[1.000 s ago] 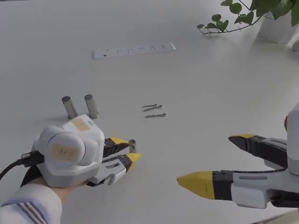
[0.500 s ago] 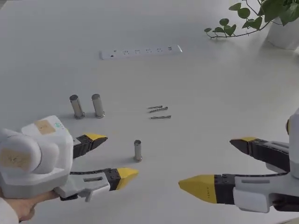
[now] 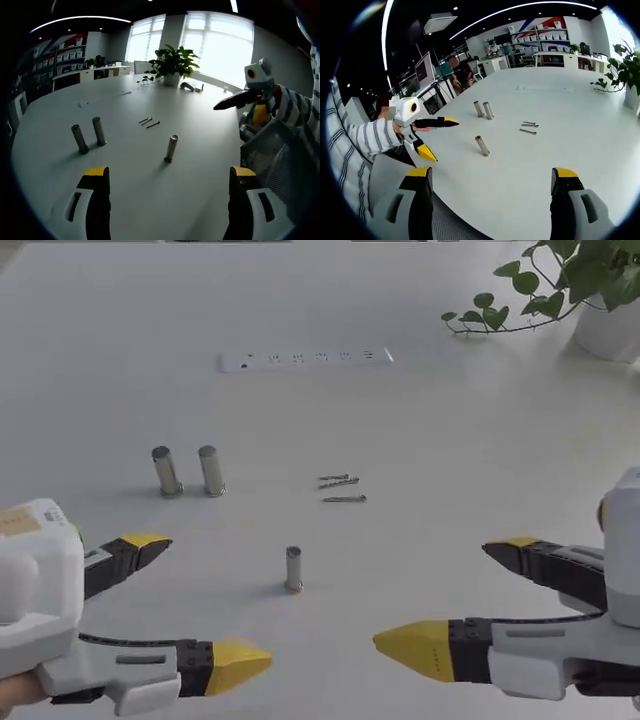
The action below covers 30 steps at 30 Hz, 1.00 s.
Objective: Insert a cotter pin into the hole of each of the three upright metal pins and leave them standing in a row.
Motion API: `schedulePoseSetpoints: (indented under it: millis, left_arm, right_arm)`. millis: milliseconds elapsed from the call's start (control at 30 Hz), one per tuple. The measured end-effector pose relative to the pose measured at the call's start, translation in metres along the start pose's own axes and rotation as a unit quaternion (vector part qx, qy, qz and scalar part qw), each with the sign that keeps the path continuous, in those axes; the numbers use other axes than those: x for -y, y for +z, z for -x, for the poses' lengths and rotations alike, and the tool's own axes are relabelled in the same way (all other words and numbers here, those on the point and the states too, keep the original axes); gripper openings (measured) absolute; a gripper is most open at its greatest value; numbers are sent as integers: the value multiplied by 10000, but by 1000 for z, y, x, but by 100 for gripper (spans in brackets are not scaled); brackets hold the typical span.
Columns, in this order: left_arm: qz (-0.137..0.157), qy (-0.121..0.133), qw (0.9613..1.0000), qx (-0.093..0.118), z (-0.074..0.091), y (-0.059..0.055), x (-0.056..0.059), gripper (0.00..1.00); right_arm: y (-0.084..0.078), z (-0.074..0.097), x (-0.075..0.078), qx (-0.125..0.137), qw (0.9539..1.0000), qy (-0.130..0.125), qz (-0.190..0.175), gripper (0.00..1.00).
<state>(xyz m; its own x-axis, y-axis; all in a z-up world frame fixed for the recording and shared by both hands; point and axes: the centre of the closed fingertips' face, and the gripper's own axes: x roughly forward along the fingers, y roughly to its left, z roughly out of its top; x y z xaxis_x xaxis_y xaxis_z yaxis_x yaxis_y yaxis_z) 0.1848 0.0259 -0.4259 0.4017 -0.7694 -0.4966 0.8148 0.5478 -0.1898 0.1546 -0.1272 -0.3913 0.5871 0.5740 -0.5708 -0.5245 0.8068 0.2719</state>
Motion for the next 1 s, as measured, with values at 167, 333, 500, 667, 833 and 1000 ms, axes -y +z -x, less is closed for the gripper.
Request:
schedulePoseSetpoints:
  millis: [167,333,500,667,833,1000]
  left_arm:
    - [15,87,9999,-144,7,-9,3,99]
    - [150,167,9996,-142,11,-13,5,99]
    - [381,231,9990,-60,14,-12,5,99]
    - [432,220,9988,-5,16,-11,10,99]
    - [500,275,9983,102,18,-8,11,99]
    - [566,330,9976,222,20,-5,11,99]
  right_arm:
    - [5,-4,1,-54,9999,84,132,98]
    - [12,-8,5,-118,9995,141,264,97]
    - [20,-12,8,-171,9988,179,424,97]
    - [34,-13,19,-203,9976,130,642,96]
    - [49,-17,31,-193,9947,25,1006,93]
    - [62,-25,42,-319,9930,141,1127,85]
